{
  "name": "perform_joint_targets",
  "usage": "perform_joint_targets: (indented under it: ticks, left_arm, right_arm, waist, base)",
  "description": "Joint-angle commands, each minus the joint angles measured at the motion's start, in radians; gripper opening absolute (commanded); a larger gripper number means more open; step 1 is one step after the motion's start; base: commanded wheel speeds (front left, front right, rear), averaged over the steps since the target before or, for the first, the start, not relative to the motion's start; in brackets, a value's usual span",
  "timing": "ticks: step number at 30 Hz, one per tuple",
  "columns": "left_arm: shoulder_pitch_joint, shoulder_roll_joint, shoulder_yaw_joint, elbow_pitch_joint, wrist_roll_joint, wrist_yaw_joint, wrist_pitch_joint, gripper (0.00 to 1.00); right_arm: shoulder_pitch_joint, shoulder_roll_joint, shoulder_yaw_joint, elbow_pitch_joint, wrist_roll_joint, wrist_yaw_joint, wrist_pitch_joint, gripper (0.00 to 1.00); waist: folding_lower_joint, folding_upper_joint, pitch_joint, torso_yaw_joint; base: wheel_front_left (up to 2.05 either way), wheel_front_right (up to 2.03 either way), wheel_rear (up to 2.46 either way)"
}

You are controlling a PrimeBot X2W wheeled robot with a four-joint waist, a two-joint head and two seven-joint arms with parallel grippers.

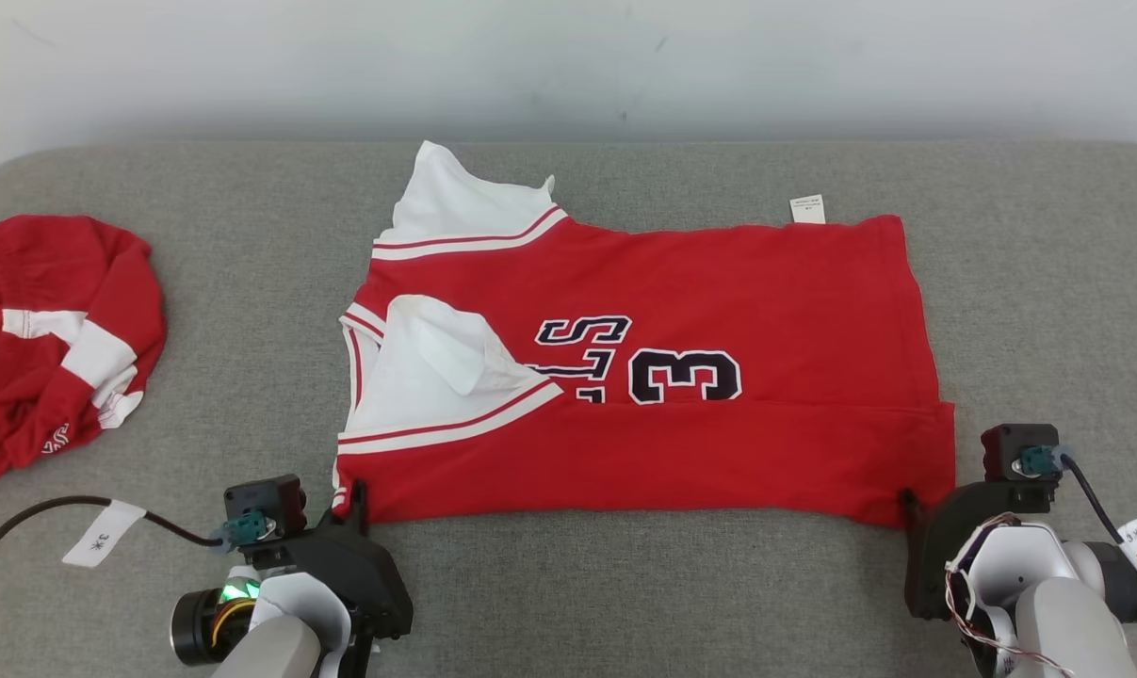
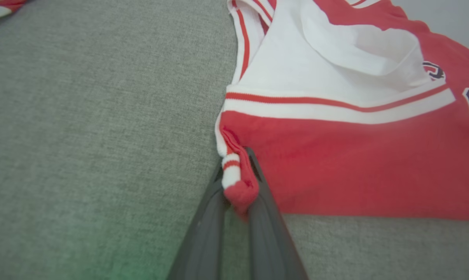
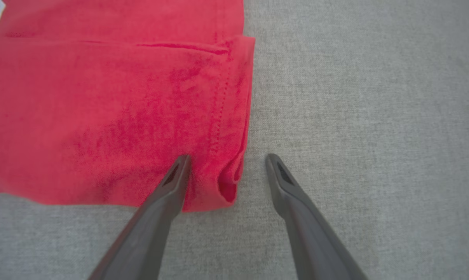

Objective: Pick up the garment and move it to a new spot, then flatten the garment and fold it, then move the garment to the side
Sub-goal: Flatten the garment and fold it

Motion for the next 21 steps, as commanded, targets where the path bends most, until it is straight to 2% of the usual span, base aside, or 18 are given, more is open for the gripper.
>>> perform_joint_targets:
  ticks: [1, 2, 3, 4, 5, 12, 17, 21]
  left_arm:
    - [0.02, -0.008, -0.009, 0.011, 0.001, -0.005, 0.01, 0.0]
    - [0.017, -0.01, -0.011, 0.01, 0.001, -0.008, 0.009, 0.0]
    - [0.015, -0.012, -0.013, 0.009, 0.001, -0.009, 0.007, 0.0]
    - [0.013, -0.013, -0.014, 0.009, 0.002, -0.009, 0.004, 0.0]
    - [0.01, -0.013, -0.016, 0.009, 0.004, -0.011, 0.001, 0.0]
    - [0.033, -0.007, -0.011, -0.002, -0.003, -0.023, -0.035, 0.0]
    - [0.076, 0.015, -0.015, -0.042, -0.007, -0.032, -0.048, 0.0]
    - [0.126, 0.049, -0.009, -0.094, -0.007, -0.019, -0.059, 0.0]
  right_arm:
    - [0.007, 0.004, 0.006, 0.026, -0.002, 0.001, 0.016, 1.0]
    - [0.003, 0.004, 0.01, 0.036, 0.006, 0.001, 0.022, 1.0]
    - [-0.002, 0.004, 0.01, 0.042, 0.012, 0.001, 0.024, 0.83]
    - [-0.003, 0.005, 0.009, 0.048, 0.014, 0.001, 0.022, 0.37]
    - [-0.006, 0.005, 0.012, 0.051, 0.014, 0.001, 0.021, 0.01]
    - [-0.002, 0.001, -0.005, 0.027, 0.037, 0.001, -0.012, 0.0]
    - [0.047, 0.001, -0.026, -0.057, 0.042, 0.001, -0.027, 0.0]
    - [0.118, 0.002, -0.039, -0.144, 0.063, 0.001, -0.001, 0.0]
  waist:
    - [0.0, 0.0, 0.0, 0.002]
    - [0.0, 0.0, 0.0, 0.003]
    - [0.0, 0.0, 0.0, 0.004]
    - [0.0, 0.0, 0.0, 0.004]
    - [0.0, 0.0, -0.001, 0.005]
    - [0.0, 0.0, -0.034, 0.004]
    - [0.0, 0.0, -0.08, 0.005]
    - [0.0, 0.0, -0.115, 0.008]
  base:
    - [0.0, 0.0, 0.0]
    - [0.0, 0.0, 0.0]
    - [0.0, 0.0, 0.0]
    - [0.0, 0.0, 0.0]
    - [0.0, 0.0, 0.0]
    - [0.0, 0.0, 0.0]
    - [0.0, 0.0, 0.0]
    - [0.0, 0.0, 0.0]
